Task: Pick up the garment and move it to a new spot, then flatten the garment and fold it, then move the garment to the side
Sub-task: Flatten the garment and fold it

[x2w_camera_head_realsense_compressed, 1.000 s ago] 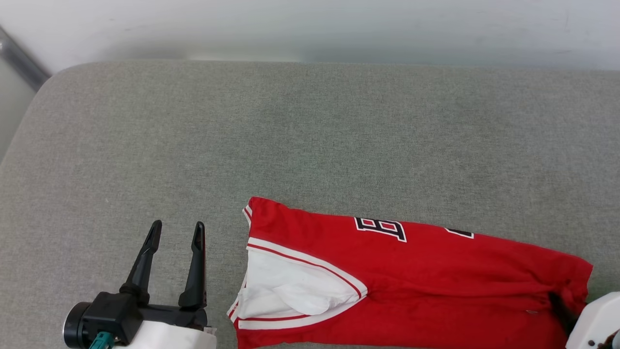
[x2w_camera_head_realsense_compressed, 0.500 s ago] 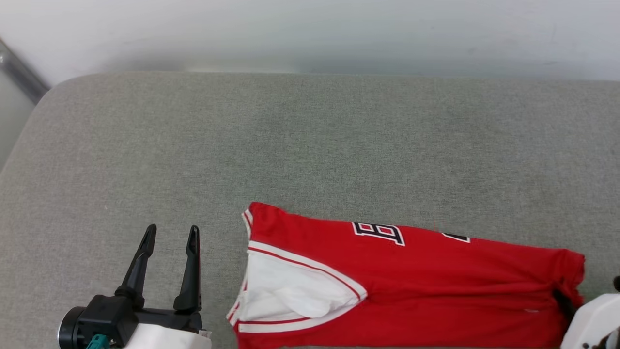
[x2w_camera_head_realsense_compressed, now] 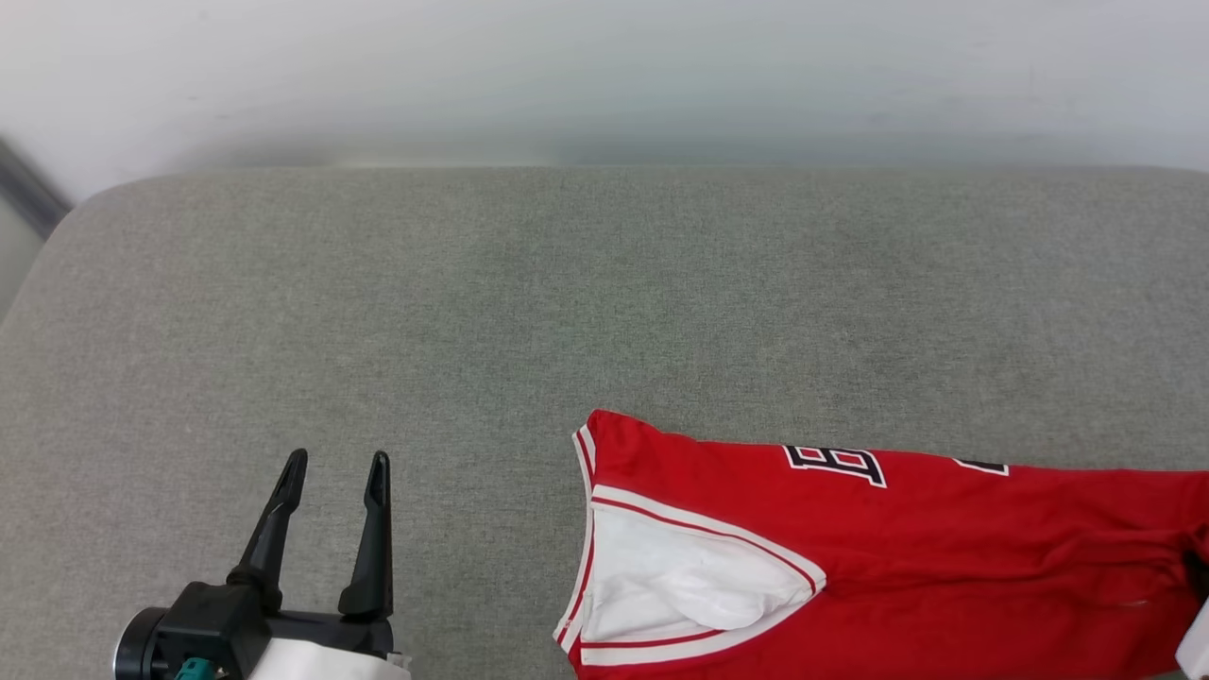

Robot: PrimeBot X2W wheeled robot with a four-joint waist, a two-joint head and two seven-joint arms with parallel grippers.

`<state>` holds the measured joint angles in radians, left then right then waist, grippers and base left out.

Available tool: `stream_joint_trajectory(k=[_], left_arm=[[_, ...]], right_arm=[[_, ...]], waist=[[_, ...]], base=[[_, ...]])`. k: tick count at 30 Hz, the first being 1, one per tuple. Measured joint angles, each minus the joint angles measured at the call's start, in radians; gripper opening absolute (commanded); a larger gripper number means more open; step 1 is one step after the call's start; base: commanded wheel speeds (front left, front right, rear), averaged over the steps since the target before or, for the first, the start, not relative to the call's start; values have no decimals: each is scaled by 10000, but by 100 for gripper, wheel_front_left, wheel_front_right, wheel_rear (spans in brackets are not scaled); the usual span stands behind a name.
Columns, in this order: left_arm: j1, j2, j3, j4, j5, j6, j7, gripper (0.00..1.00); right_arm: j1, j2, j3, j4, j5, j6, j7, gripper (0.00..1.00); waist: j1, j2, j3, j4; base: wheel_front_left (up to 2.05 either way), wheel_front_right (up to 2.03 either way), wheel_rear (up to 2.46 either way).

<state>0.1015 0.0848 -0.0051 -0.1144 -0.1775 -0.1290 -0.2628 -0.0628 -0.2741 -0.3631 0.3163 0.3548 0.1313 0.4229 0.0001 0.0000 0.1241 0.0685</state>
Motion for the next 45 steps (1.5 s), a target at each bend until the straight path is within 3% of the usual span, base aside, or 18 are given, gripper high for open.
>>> stream_joint_trajectory(k=[12, 23, 28, 34, 45], left_arm=[[258, -35, -8, 102, -27, 0, 0, 100], [341, -75, -215, 215, -184, 0, 0, 100], [349, -69, -265, 261, -211, 0, 0, 100], [236, -107, -144, 17, -224, 0, 0, 100], [114, -188, -485, 86, -211, 0, 0, 100]], right_arm=[[1077, 577, 1745, -2878, 905, -4, 1814, 0], [1253, 2082, 3237, -4475, 1971, -4, 3177, 0], [1014, 2207, 3791, -4454, 2928, -4, 3177, 0], [407, 2217, 4886, -3664, 4207, -6, 2280, 0], [-667, 2224, 6167, -1434, 4596, -6, 1045, 0]], waist=[[0, 0, -507, 20], [0, 0, -678, 495], [0, 0, -672, 721], [-1, 0, -511, 916], [-1, 0, -269, 1287]], base=[[0, 0, 0], [0, 0, 0], [0, 0, 0], [0, 0, 0], [0, 0, 0]])
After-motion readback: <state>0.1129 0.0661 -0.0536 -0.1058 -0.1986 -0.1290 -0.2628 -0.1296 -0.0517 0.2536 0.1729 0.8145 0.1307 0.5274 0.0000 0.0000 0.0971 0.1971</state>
